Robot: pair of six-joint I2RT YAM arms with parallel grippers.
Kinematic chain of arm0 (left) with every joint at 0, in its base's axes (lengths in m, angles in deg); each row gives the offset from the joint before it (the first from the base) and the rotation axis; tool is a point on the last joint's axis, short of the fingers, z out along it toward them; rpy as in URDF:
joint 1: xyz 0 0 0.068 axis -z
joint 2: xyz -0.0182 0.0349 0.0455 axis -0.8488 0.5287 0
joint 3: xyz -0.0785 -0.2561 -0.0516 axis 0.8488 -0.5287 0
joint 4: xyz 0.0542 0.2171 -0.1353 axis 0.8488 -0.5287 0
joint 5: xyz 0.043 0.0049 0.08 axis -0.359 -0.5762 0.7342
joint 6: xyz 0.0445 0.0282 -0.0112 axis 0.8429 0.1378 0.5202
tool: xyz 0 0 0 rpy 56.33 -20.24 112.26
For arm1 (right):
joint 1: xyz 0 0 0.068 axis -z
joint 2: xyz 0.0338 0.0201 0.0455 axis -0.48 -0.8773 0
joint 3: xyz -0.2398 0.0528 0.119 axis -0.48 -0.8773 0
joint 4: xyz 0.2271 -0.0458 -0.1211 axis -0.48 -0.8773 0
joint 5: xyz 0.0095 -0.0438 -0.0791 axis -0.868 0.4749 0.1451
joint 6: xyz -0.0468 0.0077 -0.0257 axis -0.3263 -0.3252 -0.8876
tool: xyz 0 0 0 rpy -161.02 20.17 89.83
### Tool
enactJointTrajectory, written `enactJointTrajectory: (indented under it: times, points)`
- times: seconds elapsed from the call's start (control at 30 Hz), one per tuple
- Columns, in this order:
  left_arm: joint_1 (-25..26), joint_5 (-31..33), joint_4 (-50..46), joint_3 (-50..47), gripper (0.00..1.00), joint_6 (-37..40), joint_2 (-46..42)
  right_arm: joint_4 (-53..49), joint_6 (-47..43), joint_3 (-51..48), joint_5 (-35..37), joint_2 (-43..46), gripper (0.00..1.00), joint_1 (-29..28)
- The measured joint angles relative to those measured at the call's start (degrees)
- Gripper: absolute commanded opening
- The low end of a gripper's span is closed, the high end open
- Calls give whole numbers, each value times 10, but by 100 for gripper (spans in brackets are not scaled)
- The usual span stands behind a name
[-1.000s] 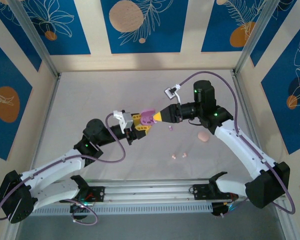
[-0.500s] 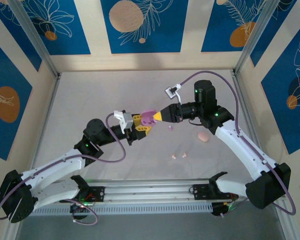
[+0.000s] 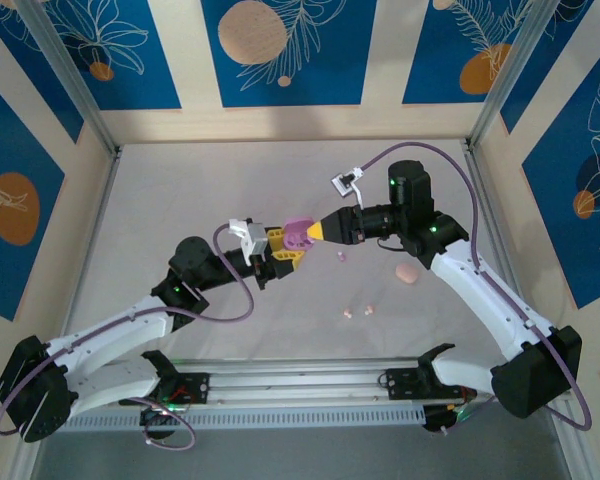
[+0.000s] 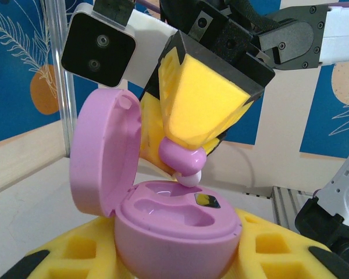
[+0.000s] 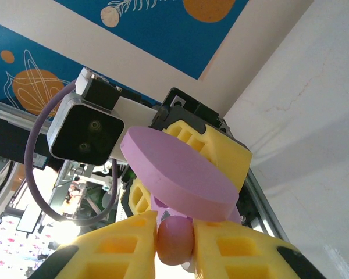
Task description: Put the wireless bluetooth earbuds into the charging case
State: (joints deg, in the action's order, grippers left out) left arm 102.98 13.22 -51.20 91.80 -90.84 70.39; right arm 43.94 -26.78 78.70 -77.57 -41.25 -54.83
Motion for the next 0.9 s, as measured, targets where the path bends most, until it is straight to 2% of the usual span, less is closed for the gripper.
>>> enactJointTrajectory:
  times: [0.9]
  points:
    - [-2, 9, 4, 0, 24, -9, 0, 12, 15, 0, 43, 5, 23, -13]
